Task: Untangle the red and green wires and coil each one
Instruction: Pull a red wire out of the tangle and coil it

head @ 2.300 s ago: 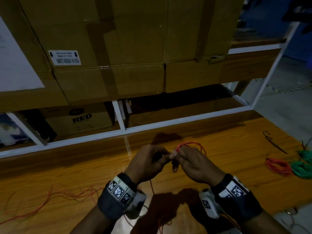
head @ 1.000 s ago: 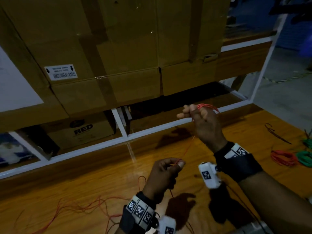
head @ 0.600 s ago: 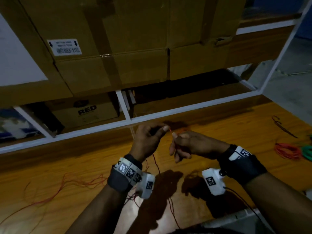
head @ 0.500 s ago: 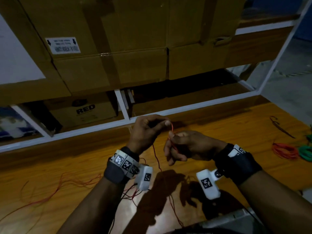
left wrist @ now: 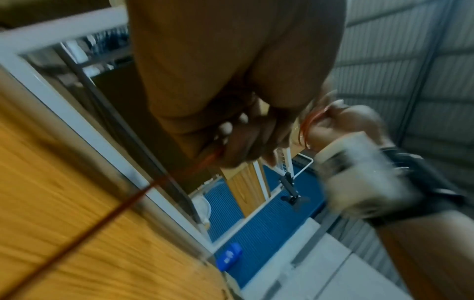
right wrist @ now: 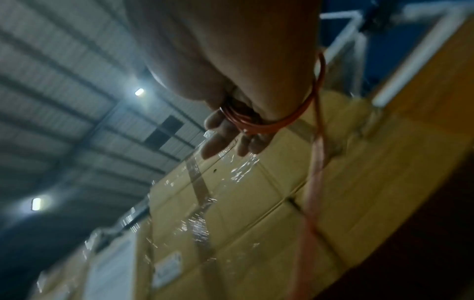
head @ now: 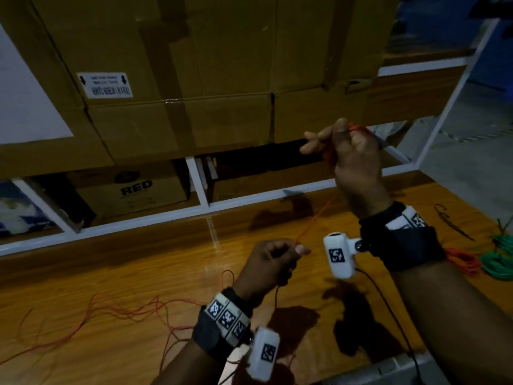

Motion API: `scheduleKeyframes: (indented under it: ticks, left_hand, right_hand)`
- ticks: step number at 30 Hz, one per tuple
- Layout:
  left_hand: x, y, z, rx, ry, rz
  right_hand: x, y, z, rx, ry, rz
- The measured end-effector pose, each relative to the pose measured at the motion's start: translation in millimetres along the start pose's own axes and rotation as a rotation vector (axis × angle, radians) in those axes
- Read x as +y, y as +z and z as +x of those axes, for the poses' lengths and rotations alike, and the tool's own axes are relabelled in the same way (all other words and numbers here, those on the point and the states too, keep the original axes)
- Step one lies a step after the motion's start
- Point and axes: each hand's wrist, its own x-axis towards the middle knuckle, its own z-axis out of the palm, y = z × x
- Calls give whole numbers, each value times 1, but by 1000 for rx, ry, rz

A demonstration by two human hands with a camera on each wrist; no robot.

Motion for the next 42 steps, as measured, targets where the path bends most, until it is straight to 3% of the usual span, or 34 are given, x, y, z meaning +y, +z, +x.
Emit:
scheduleKeyframes:
  ticks: [2,4,8,11,15,18,21,23,26,29,33,35,38,40,42]
  left_hand:
    - [-3,-6,-6,66,81,157]
    - [1,-16,-7,164,156,320]
    - [20,-42,2,314,236,575]
    - [30,-57,7,330,310,706]
    - [49,-64,13,210,460,548]
    - [62,-67,25,135,470,478]
    - [69,-65,36,140,451,451]
    - [67,-63,42,147,427,412]
    - [60,-50,41,179,347,231]
    - [55,-29,29,320,160,187]
    - [35,-11,24,226,164,-65]
    - [26,-13,14,116,43,-118]
    - [14,-15,-5,-26,-21,-48]
    - [8,-17,-10,-26,-15,149]
    - [6,-22,-15,37,-10,322]
  right_hand:
    - [15,-16,3,-14,-113,-470]
    - [31,-24,-6,-221,-78,-761]
    - [49,-13,-46,-694,183,-862]
    - [57,1,-69,-793,292,-700]
    - [61,24,-82,-926,443,-407]
    - [50,36,-89,-1086,645,-54]
    - [43,46,-93,-1133,708,247]
    - [42,51,-93,-1116,721,452]
    - [27,62,-84,-963,654,690]
    - [5,70,-66,-648,651,918]
    - [5,67,-43,-248,514,876]
    - [15,60,-32,-110,407,753]
    - [33,48,-24,13,173,300]
    - [49,45,-25,21,22,-15]
    - [64,44,-28,-60,-79,-381]
